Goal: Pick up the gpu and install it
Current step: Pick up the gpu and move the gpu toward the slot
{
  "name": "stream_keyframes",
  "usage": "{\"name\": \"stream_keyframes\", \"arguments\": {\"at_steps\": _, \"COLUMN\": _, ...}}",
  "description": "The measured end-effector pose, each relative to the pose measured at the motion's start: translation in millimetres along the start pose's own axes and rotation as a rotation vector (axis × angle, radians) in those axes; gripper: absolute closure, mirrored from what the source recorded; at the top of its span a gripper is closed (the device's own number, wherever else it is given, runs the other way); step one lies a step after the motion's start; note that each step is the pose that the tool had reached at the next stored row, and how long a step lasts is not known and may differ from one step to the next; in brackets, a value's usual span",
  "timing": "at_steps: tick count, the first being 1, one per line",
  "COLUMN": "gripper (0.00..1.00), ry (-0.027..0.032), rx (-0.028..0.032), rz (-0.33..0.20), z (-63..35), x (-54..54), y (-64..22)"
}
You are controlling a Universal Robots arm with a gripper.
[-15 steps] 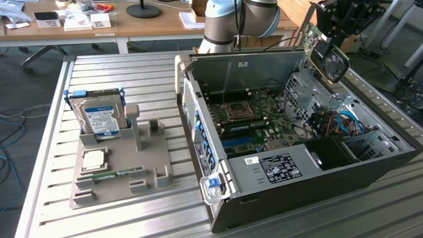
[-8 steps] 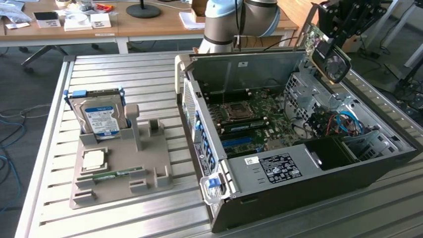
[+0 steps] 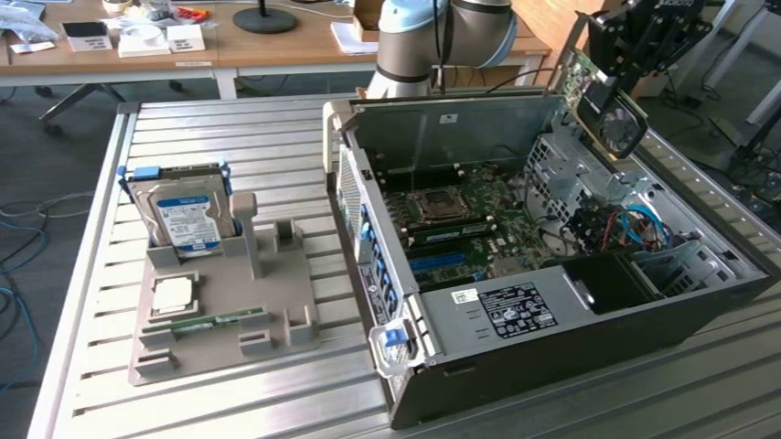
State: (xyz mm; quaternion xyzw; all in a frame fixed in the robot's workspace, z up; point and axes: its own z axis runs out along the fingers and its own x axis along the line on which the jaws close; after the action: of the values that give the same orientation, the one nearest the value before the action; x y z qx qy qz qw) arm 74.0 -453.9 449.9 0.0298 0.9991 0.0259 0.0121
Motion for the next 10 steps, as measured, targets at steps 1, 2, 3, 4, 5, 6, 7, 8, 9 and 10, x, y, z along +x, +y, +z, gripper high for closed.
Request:
{"name": "stream_keyframes", "arguments": {"at_steps": 1, "gripper": 0.73, "ry": 0.0000, "rx": 0.0000, "rz": 0.000, "z": 1.1, "x": -0.5, "y": 0.0}}
{"name": "stream_keyframes", "arguments": {"at_steps": 2, "gripper": 0.73, "ry": 0.0000, "rx": 0.0001, "rz": 0.000, "z": 2.2, "x": -0.8, "y": -0.1}}
{"name": "stream_keyframes", "arguments": {"at_steps": 3, "gripper": 0.73, "ry": -0.0001, "rx": 0.0000, "rz": 0.000, "z": 3.5, "x": -0.8, "y": -0.1}}
{"name": "stream_keyframes", "arguments": {"at_steps": 4, "gripper": 0.73, "ry": -0.0001, "rx": 0.0000, "rz": 0.000, "z": 5.0, "x": -0.8, "y": -0.2}}
{"name": "stream_keyframes", "arguments": {"at_steps": 5, "gripper": 0.73, "ry": 0.0000, "rx": 0.0000, "rz": 0.000, "z": 6.7, "x": -0.8, "y": -0.3}}
{"name": "stream_keyframes", "arguments": {"at_steps": 6, "gripper": 0.73, "ry": 0.0000, "rx": -0.0002, "rz": 0.000, "z": 8.6, "x": -0.8, "y": -0.4}}
{"name": "stream_keyframes", "arguments": {"at_steps": 7, "gripper": 0.73, "ry": 0.0000, "rx": -0.0001, "rz": 0.000, "z": 10.5, "x": -0.8, "y": -0.5}}
{"name": "stream_keyframes", "arguments": {"at_steps": 8, "gripper": 0.73, "ry": 0.0000, "rx": -0.0001, "rz": 0.000, "z": 12.3, "x": -0.7, "y": -0.6}}
{"name": "stream_keyframes", "arguments": {"at_steps": 9, "gripper": 0.73, "ry": 0.0000, "rx": -0.0001, "rz": 0.000, "z": 14.1, "x": -0.7, "y": -0.7}}
{"name": "stream_keyframes", "arguments": {"at_steps": 10, "gripper": 0.73, "ry": -0.0001, "rx": -0.0001, "rz": 0.000, "z": 15.9, "x": -0.7, "y": -0.8}}
